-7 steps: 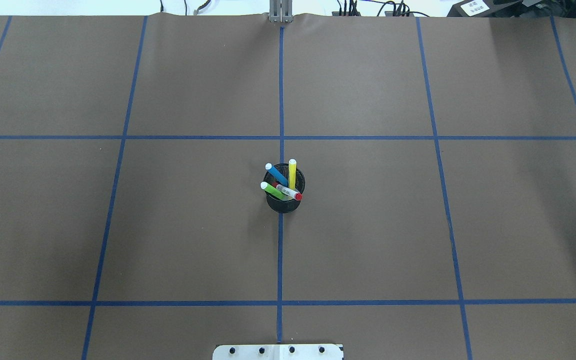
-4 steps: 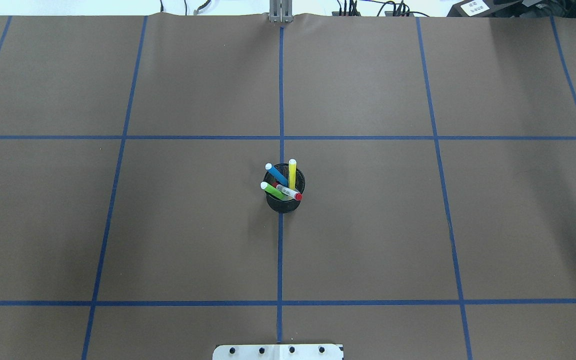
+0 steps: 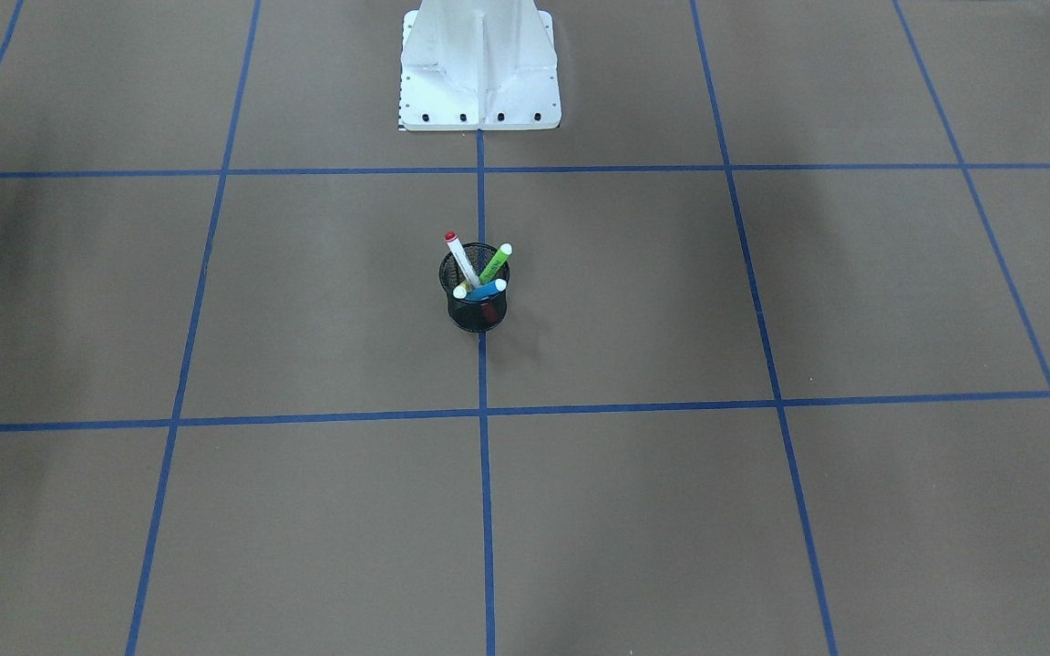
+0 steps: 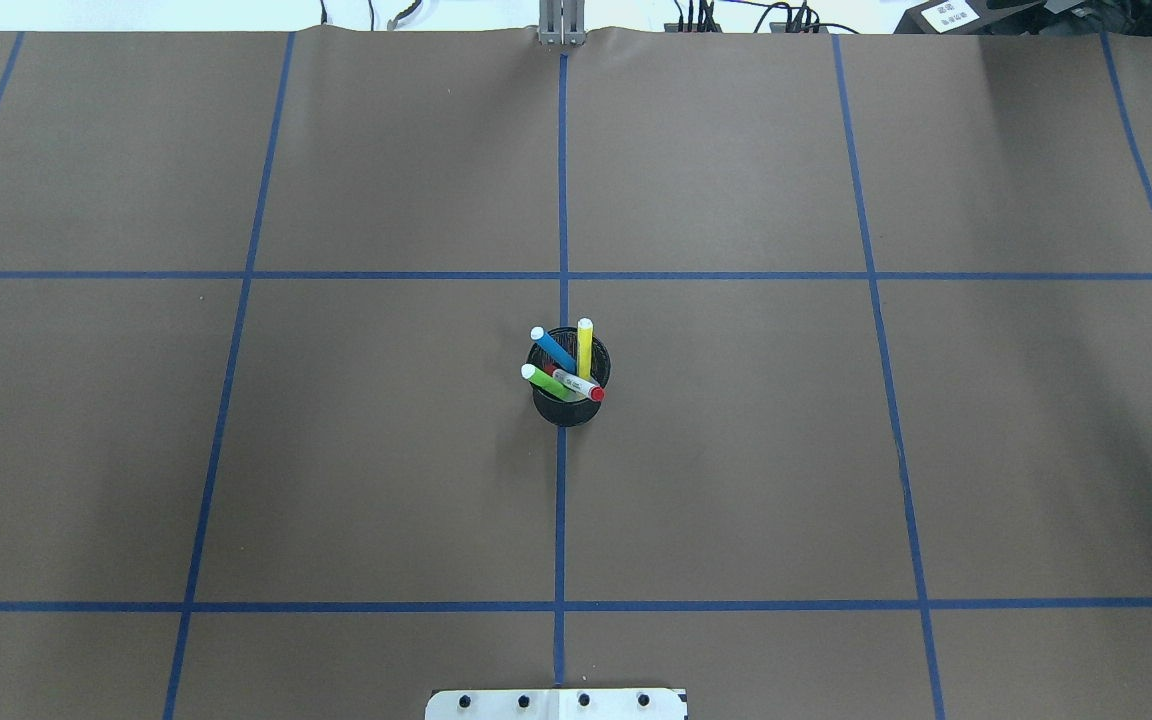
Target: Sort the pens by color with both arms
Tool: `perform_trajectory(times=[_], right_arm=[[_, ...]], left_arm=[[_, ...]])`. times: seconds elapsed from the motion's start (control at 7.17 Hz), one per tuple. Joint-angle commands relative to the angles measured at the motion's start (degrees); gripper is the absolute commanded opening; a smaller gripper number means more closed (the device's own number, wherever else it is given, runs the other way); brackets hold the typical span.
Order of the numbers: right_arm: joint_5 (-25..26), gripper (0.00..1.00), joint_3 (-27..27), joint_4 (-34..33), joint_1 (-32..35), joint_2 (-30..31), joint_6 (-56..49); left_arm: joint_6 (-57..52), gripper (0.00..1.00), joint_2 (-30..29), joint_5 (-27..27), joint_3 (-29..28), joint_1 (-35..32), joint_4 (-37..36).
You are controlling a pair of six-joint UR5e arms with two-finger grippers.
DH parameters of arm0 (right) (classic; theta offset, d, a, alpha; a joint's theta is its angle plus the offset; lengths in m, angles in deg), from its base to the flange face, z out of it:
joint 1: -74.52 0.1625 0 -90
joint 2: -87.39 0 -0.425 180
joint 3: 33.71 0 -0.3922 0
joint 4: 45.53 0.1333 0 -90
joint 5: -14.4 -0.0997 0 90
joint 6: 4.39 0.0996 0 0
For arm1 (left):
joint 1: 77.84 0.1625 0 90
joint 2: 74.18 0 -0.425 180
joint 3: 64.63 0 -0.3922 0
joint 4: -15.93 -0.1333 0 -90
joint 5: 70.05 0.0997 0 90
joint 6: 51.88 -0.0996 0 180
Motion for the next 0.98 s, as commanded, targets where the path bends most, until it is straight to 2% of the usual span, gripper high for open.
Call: perform_trajectory(times=[0.0,0.28,0.56,0.84], right_arm=[[-0.14,1.0,1.08,0.02,-1.54,-2.43,0.39],[-0.05,1.0,1.61,0.02,-3.56,-5.06,5.89],[0.12,1.0,2.58,0.02,-7.24,-7.44,14.59],[1.95,1.0,4.16,-0.59,-10.23,-8.95,22.17]], left_arm=[[7.22,1.0,-0.99,-1.8,1.54,0.07,1.76],[10.97,1.0,-2.4,-4.43,1.64,1.56,9.29],[27.15,1.0,-5.63,-4.19,1.37,6.11,15.18],[37.04,1.0,-10.38,-3.14,1.46,11.57,15.57]])
